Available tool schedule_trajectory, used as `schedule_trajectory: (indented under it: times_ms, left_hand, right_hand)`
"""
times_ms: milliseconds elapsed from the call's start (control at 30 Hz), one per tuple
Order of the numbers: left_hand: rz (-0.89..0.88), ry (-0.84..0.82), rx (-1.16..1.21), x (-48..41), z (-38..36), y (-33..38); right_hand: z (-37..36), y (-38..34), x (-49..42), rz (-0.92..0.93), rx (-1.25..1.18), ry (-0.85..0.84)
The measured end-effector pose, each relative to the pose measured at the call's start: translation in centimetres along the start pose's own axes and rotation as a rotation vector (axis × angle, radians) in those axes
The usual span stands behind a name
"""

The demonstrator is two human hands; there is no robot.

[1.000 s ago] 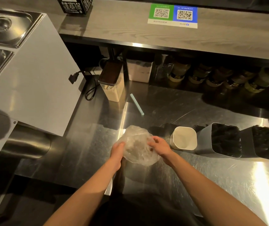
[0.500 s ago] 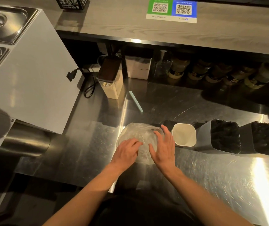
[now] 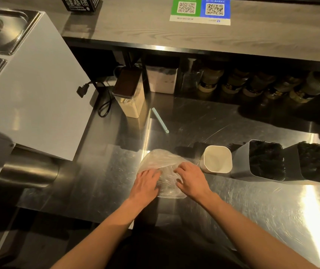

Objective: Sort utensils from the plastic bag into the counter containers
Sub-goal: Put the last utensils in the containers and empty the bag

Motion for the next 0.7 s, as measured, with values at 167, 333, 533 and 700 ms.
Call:
schedule_trajectory:
  times_ms: [167,333,533,700]
  left_hand:
    - [0.02,-0.048,-0.087,0.1,-0.9,0.0]
    - [0.08,-0.148,-0.062,-0.6,-1.1,-0.4]
    - [0.013,-0.015,0.21,-0.5,0.8,-0.7]
    - [-0.149,0.277,0.248,-0.8,3.0,-0.1]
  right_hand:
    - [-1.8,-1.8,-0.2,-0.083,0.037,-0.286]
    - [-4.0,-3.1,-0.1,-0.105,0.172,-0.36]
    - [-3.2,-3.1,-0.7,-0.092,0.161,-0.3]
    - [-3.7,-3.3,-1.0,-0.133,0.073,-0.332]
Point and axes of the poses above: each hand's wrist, its own x-axis away from the middle knuckle, its own z-axis out of the back of the hand, y = z × x, the point moved 6 cm from there along -x, towards the middle knuckle, and after that the axes turned 1 degree about x, right-handed, at the moved point
